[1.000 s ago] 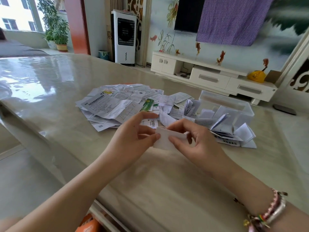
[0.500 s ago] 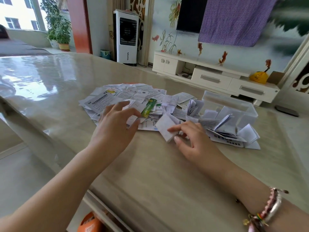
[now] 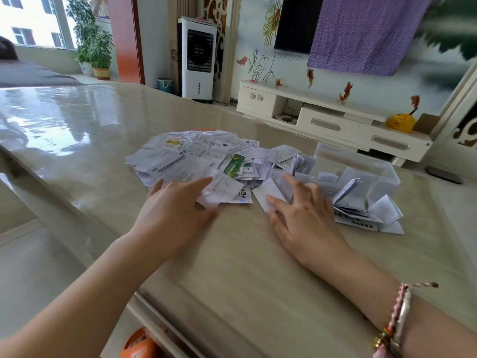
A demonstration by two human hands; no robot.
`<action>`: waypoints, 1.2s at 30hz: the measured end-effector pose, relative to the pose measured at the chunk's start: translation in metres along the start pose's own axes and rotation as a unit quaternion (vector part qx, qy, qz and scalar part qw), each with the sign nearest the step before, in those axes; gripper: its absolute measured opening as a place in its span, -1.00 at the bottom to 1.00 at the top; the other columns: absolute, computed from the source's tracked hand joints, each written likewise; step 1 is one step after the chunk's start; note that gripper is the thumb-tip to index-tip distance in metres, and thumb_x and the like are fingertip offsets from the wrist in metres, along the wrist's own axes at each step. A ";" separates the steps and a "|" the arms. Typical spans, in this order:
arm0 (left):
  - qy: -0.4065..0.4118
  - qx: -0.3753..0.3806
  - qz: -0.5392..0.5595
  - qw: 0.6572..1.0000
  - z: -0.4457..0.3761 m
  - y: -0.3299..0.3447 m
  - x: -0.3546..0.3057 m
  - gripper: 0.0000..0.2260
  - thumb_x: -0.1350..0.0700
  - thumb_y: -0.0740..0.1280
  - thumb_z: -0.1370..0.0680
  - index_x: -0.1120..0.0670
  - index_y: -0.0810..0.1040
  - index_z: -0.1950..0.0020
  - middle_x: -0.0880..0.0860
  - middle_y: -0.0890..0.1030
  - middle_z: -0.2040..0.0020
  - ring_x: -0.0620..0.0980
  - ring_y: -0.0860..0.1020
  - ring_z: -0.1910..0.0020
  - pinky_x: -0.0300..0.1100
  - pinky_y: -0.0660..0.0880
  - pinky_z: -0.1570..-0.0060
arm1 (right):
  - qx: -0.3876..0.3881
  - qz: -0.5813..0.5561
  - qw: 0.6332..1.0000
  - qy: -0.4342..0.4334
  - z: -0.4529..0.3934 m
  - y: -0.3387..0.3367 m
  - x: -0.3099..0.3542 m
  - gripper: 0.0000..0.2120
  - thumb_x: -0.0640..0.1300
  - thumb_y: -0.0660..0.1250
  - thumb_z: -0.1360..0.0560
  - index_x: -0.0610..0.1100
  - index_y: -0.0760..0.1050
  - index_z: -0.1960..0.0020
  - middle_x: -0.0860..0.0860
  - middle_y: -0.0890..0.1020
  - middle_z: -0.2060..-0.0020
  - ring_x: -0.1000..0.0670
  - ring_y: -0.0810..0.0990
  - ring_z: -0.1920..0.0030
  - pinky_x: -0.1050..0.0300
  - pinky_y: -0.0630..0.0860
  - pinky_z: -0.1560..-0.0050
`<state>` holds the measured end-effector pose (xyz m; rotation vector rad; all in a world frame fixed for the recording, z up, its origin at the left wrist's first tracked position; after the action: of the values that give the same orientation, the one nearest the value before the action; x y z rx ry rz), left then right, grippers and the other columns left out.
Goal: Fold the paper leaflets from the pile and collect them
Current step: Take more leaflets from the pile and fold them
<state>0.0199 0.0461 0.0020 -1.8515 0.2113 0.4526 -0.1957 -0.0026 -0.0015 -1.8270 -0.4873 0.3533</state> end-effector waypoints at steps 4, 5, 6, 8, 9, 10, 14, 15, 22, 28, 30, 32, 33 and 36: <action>0.015 -0.050 0.045 0.998 0.008 0.000 -0.003 -0.62 0.07 0.31 -0.49 -0.17 0.49 -0.30 -0.10 0.65 -0.07 0.03 0.55 -0.13 -0.12 0.46 -0.10 | -0.075 -0.045 0.994 -0.071 0.002 -0.003 0.007 -0.47 0.14 -0.08 -0.55 -0.05 0.53 -0.25 0.10 0.21 -0.51 -0.02 0.14 -0.44 -0.03 0.12 -0.33; 0.015 -0.065 0.047 0.997 0.009 0.000 -0.003 -0.68 0.09 0.30 -0.49 -0.16 0.54 -0.21 -0.11 0.66 0.00 0.04 0.57 -0.06 -0.14 0.48 0.03 | -0.091 -0.065 0.990 -0.084 0.003 -0.004 0.009 -0.51 0.11 -0.04 -0.56 -0.05 0.55 -0.22 0.10 0.28 -0.48 -0.01 0.17 -0.44 -0.03 0.12 -0.33; 0.018 -0.081 0.043 0.996 0.009 0.000 -0.002 -0.77 0.09 0.29 -0.50 -0.14 0.57 -0.11 -0.11 0.65 0.08 0.04 0.59 0.02 -0.16 0.47 0.13 | -0.105 -0.086 0.986 -0.095 0.004 -0.005 0.010 -0.56 0.08 0.01 -0.56 -0.04 0.57 -0.19 0.10 0.33 -0.46 0.00 0.20 -0.43 -0.04 0.14 -0.33; 0.031 -0.099 0.045 0.994 0.007 0.000 0.001 -0.91 0.08 0.29 -0.51 -0.07 0.58 0.09 -0.09 0.62 0.22 0.04 0.59 0.15 -0.14 0.47 0.23 | -0.127 -0.129 0.977 -0.117 0.007 -0.009 0.012 -0.64 0.04 0.08 -0.55 -0.02 0.56 -0.18 0.12 0.38 -0.41 0.03 0.24 -0.42 -0.01 0.18 -0.34; 0.035 -0.104 0.067 0.992 0.005 0.001 0.003 -0.92 0.08 0.31 -0.51 -0.03 0.58 0.15 -0.08 0.61 0.26 0.03 0.59 0.17 -0.11 0.50 0.22 | -0.131 -0.151 0.972 -0.126 0.008 -0.012 0.011 -0.67 0.03 0.12 -0.54 -0.02 0.54 -0.19 0.12 0.40 -0.39 0.05 0.26 -0.41 0.01 0.21 -0.35; 0.034 -0.106 0.103 0.988 0.004 0.001 0.004 -0.91 0.07 0.33 -0.51 -0.01 0.60 0.17 -0.07 0.61 0.29 0.01 0.59 0.19 -0.08 0.52 0.20 | -0.134 -0.175 0.966 -0.133 0.010 -0.014 0.010 -0.68 0.02 0.16 -0.52 -0.02 0.51 -0.21 0.13 0.41 -0.37 0.06 0.28 -0.40 0.03 0.24 -0.36; 0.033 -0.119 0.330 0.936 0.005 -0.009 0.000 -0.85 0.16 0.42 -0.48 -0.10 0.68 0.18 -0.05 0.68 0.22 0.03 0.64 0.16 -0.05 0.54 0.06 | -0.125 -0.283 0.945 -0.104 0.014 -0.017 0.004 -0.61 -0.06 0.33 -0.49 0.01 0.36 -0.30 0.25 0.42 -0.22 0.13 0.40 -0.25 0.29 0.30 -0.26; 0.034 -0.109 0.377 0.919 0.007 -0.012 -0.004 -0.80 0.21 0.43 -0.48 -0.11 0.68 0.19 -0.04 0.69 0.20 0.05 0.65 0.16 -0.05 0.54 0.04 | -0.118 -0.310 0.940 -0.083 0.014 -0.017 0.003 -0.56 -0.09 0.37 -0.48 0.04 0.33 -0.31 0.26 0.42 -0.20 0.14 0.44 -0.20 0.40 0.30 -0.18; 0.103 0.081 0.447 0.885 0.021 -0.006 -0.024 -0.88 0.30 0.40 -0.48 0.13 0.69 0.06 0.00 0.71 0.22 -0.17 0.57 0.24 -0.26 0.49 0.18 | -0.061 -0.359 0.930 -0.053 0.010 -0.020 -0.013 -0.74 -0.16 0.48 -0.42 0.19 0.55 0.06 0.22 0.57 0.17 0.17 0.49 0.18 0.37 0.33 0.20; 0.106 0.116 0.369 0.916 0.016 0.011 -0.018 -0.89 0.16 0.43 -0.51 0.21 0.61 0.13 0.19 0.61 0.23 0.05 0.50 0.30 -0.07 0.47 0.16 | 0.078 -0.354 0.932 0.018 0.010 -0.018 -0.029 -0.87 0.04 0.43 -0.44 0.01 0.65 0.22 -0.04 0.59 0.32 0.13 0.40 0.35 0.20 0.33 0.27; 0.096 0.086 0.341 0.931 0.017 0.013 -0.021 -0.92 0.17 0.45 -0.48 0.13 0.59 0.09 0.07 0.64 0.24 0.08 0.56 0.27 -0.03 0.52 0.11 | 0.088 -0.360 0.928 0.030 0.009 -0.018 -0.031 -0.68 0.11 0.37 -0.47 -0.16 0.64 0.18 -0.03 0.53 0.41 0.17 0.31 0.43 0.28 0.22 0.38; 0.088 0.043 0.292 0.951 0.019 0.015 -0.024 -0.79 0.16 0.49 -0.43 -0.02 0.52 0.03 -0.07 0.61 0.29 -0.13 0.52 0.35 -0.15 0.49 0.19 | 0.085 -0.361 0.927 0.058 0.009 -0.018 -0.031 -0.67 0.08 0.37 -0.48 -0.14 0.56 0.32 0.14 0.41 0.54 0.18 0.28 0.50 0.31 0.20 0.43; 0.094 0.031 0.258 0.961 0.020 0.016 -0.026 -0.69 0.13 0.49 -0.42 -0.11 0.47 -0.04 -0.12 0.59 0.28 -0.20 0.49 0.35 -0.23 0.46 0.22 | 0.079 -0.343 0.934 0.061 0.009 -0.017 -0.031 -0.64 0.06 0.39 -0.48 -0.11 0.48 0.40 0.17 0.37 0.57 0.17 0.29 0.51 0.32 0.22 0.44; 0.121 0.011 0.136 0.983 0.021 0.019 -0.028 -0.38 -0.02 0.47 -0.41 -0.22 0.24 -0.37 -0.22 0.45 0.13 -0.29 0.41 0.17 -0.28 0.33 0.10 | 0.044 -0.216 0.975 0.036 0.010 -0.016 -0.028 -0.62 0.10 0.44 -0.42 -0.05 0.34 0.38 0.13 0.44 0.45 0.16 0.37 0.38 0.28 0.24 0.38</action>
<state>-0.0165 0.0571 -0.0087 -1.8616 0.6377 0.4097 -0.2268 -0.0039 0.0110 -1.5895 -0.7856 0.0109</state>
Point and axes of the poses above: each hand's wrist, its own z-axis away from the middle knuckle, its own y-axis out of the palm, x = y × z, the point moved 1 cm from there along -z, towards the middle knuckle
